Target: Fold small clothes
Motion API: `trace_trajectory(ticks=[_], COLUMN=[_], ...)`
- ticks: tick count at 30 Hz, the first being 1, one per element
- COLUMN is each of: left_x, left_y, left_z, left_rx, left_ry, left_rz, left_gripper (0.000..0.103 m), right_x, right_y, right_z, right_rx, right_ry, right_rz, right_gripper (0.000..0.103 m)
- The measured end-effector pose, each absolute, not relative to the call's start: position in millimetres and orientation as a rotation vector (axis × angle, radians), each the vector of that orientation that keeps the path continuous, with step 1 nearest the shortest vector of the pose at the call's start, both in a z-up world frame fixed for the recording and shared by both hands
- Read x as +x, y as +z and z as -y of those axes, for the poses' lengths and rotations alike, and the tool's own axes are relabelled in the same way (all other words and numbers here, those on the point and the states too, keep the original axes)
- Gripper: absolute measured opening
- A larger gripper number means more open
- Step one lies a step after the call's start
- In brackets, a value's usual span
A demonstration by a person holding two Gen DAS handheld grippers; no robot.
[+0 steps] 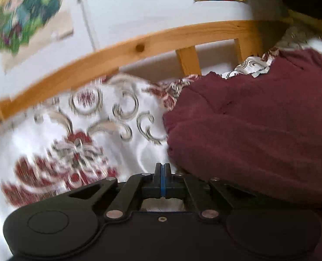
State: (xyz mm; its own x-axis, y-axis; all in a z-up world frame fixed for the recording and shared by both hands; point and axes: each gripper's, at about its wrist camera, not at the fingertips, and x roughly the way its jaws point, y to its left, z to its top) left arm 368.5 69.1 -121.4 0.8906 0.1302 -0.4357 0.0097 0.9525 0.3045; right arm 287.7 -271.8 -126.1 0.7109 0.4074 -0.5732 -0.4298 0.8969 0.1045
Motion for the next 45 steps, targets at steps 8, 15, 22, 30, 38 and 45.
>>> trace_trajectory(ticks=[8,15,22,30,38,45], left_x=[371,395,400,401,351,280], left_y=[-104,-107,-118,-113,-102,-92], left_z=[-101,-98,-112,-109,-100,-62], left_rx=[-0.08,-0.185,-0.364,-0.342,-0.266,-0.024], left_ry=[0.05,0.003,0.106,0.139,0.079,-0.165], left_rz=[-0.478,-0.541,-0.61,-0.673,-0.683,-0.669], left_gripper=[0.065,0.023,0.004,0.048,0.093,0.102], right_x=[288,287,288,287,278,261], right_y=[-126,-127,-126,-126,-122,-110], right_z=[272,273,273,269,262,257], right_rx=[-0.047,-0.047,-0.05,-0.078,-0.143,-0.165], right_ry=[0.466,0.471,0.473,0.468,0.445,0.428], right_rz=[-0.629,-0.627,-0.627,-0.627,-0.625,-0.608], right_gripper=[0.103,0.103,0.103,0.103,0.103,0.103])
